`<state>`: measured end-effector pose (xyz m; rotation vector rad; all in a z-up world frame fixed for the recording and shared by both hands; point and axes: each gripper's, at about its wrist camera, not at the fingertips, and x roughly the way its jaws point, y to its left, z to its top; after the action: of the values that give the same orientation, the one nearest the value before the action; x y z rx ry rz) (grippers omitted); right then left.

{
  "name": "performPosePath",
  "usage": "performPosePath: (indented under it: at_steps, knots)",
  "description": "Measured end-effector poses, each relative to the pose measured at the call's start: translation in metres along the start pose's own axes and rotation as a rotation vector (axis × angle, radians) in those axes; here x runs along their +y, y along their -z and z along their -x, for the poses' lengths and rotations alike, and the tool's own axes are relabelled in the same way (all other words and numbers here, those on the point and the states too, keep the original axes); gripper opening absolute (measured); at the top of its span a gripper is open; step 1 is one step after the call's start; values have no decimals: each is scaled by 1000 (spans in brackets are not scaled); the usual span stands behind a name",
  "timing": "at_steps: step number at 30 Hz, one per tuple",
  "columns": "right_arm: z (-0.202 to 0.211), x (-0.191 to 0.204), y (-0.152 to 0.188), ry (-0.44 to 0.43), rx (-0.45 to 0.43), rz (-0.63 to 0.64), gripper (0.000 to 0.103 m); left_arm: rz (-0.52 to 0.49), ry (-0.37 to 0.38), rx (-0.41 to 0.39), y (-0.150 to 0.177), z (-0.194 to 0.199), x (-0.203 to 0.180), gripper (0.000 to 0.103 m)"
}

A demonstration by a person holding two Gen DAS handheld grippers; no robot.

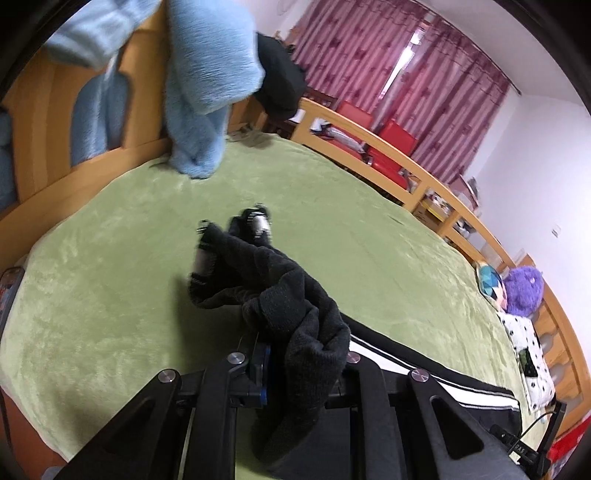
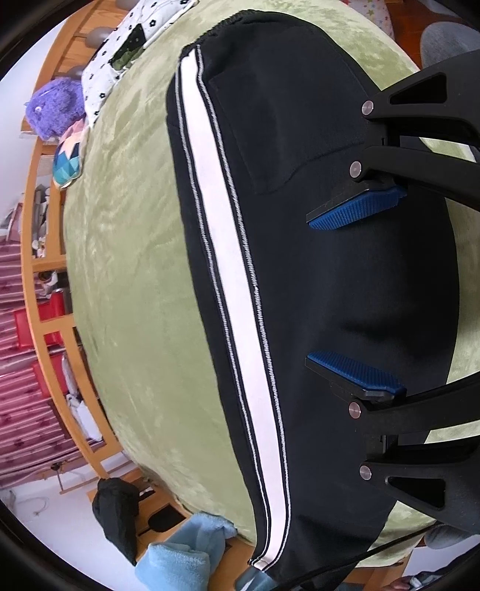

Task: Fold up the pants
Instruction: 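Carry the bunched cuff with the left tool onto the waistband end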

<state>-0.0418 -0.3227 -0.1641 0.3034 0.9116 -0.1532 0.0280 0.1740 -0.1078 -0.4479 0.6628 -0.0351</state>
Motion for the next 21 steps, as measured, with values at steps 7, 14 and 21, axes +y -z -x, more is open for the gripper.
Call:
performPosePath:
  at_steps: [7,14,21]
  knots:
    - [10,-22,-1,-17,-45,43,69,-152,27,6,11,4,-87,17]
    - [25,-67,-7,-9,-95,40,68,-332,107,49,44,0,-198,17]
    - [32,-125,-4,-6,-101,-49,69,-471,259,197,130,-19,-301,17]
